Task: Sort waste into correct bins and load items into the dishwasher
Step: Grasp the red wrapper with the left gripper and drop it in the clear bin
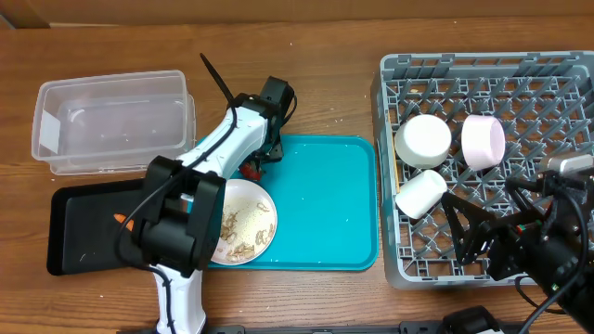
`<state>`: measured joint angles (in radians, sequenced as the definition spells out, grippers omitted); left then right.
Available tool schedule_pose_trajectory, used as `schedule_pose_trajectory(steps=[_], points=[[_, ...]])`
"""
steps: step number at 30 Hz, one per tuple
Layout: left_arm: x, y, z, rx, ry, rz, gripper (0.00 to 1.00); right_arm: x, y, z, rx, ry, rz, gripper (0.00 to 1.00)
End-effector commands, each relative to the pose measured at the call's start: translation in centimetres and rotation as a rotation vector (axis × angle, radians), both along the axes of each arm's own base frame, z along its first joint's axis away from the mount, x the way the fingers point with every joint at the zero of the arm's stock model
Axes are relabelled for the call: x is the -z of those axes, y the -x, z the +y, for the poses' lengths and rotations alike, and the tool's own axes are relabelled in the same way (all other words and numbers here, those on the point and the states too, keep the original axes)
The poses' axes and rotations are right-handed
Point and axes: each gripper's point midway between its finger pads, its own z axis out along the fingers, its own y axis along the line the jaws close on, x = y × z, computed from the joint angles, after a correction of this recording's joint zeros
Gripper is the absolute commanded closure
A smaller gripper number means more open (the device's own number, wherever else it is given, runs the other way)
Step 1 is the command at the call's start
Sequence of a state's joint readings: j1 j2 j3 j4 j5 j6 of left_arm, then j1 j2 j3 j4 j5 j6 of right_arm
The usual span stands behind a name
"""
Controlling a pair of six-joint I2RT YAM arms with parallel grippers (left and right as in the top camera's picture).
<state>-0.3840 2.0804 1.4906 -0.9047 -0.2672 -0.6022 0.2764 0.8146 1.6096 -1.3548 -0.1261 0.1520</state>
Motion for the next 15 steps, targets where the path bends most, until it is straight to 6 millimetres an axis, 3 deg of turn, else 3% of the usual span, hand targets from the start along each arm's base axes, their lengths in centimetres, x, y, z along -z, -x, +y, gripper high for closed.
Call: schedule_pose_trajectory(steps=[1,4,8,11,15], points=[[0.2,-0.3,0.9,-0.012,-0.038,-0.011,0.64,-0.1,0.1,-0.1,-0.003,0.007,-0.012,0.00],[-0.2,-0.5,0.8,0.018,-0.041,-0.012,0.96,-0.1,0.1,-0.1,-0.003,0.008,-0.012,0.00],[-2.4,-1.8,0.6,0.039,-0.036,-0.030,0.96,-0.1,0.1,-0.1,-0.003,0.007,-0.012,0.00],[-5.8,-3.3,0.2,0.042,-0.023,-0.068,0.96,-0.1,0.1,-0.1,-0.003,0.007,-0.012,0.00],[-11.8,-5.1,-0.4,0.038,0.005,-0.150,0.96,-0.1,0.1,-0.1,-0.003,0.007,-0.012,0.00]])
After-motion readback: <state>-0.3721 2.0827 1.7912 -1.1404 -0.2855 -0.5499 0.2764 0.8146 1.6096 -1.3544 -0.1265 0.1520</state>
